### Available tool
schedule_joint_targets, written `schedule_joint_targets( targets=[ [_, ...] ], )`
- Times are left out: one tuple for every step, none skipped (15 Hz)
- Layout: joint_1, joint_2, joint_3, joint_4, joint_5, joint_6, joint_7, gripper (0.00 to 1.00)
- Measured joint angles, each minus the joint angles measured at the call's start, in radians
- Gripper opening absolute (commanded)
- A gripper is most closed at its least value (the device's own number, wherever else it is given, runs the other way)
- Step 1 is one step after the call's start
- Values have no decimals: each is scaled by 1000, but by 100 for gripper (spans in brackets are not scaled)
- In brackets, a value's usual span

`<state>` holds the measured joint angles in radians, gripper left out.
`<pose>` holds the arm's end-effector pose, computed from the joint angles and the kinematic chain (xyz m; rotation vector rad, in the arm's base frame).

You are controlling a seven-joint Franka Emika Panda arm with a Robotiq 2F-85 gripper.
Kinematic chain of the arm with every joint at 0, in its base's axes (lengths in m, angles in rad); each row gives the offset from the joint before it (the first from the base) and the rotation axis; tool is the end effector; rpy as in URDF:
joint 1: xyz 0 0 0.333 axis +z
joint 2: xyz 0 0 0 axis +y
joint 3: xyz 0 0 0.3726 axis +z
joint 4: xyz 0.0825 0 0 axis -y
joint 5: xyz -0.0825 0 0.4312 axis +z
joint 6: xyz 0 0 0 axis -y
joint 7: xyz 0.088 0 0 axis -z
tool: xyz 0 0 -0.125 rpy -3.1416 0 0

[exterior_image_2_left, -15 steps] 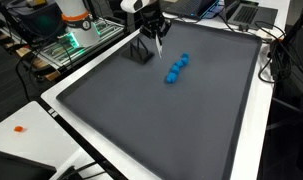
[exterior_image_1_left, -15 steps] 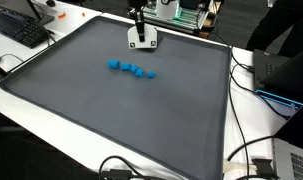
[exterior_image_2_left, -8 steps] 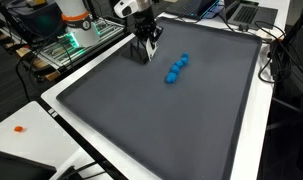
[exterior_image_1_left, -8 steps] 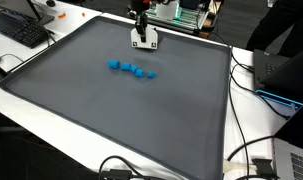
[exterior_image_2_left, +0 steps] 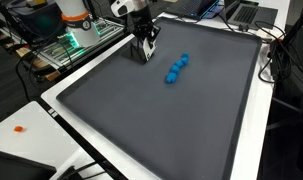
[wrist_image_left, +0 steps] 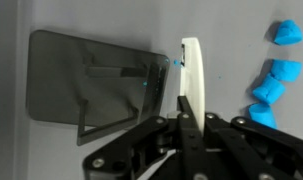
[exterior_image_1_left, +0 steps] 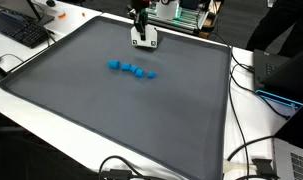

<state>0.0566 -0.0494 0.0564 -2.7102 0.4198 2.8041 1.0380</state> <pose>0.4375 0.0323 0.2522 -2.3201 1.7855 -0.0429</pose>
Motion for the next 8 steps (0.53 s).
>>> schedule_joint_targets(
  targets=[
    [0, 0, -1, -1, 0, -1, 0, 1],
    [-1, 0, -2, -3, 0, -2, 1, 1],
    [-3, 0, -3, -6, 0, -3, 3, 1],
    [-4, 0, -4, -9, 0, -6, 6, 1],
    [-6, 0, -6, -12, 0, -10, 11, 1],
    [-8, 0, -7, -15, 0, -14, 17, 1],
    [-9, 0, -7, -17, 0, -17, 21, 1],
    [-10, 0, -9, -18, 0, -20, 22, 1]
  ],
)
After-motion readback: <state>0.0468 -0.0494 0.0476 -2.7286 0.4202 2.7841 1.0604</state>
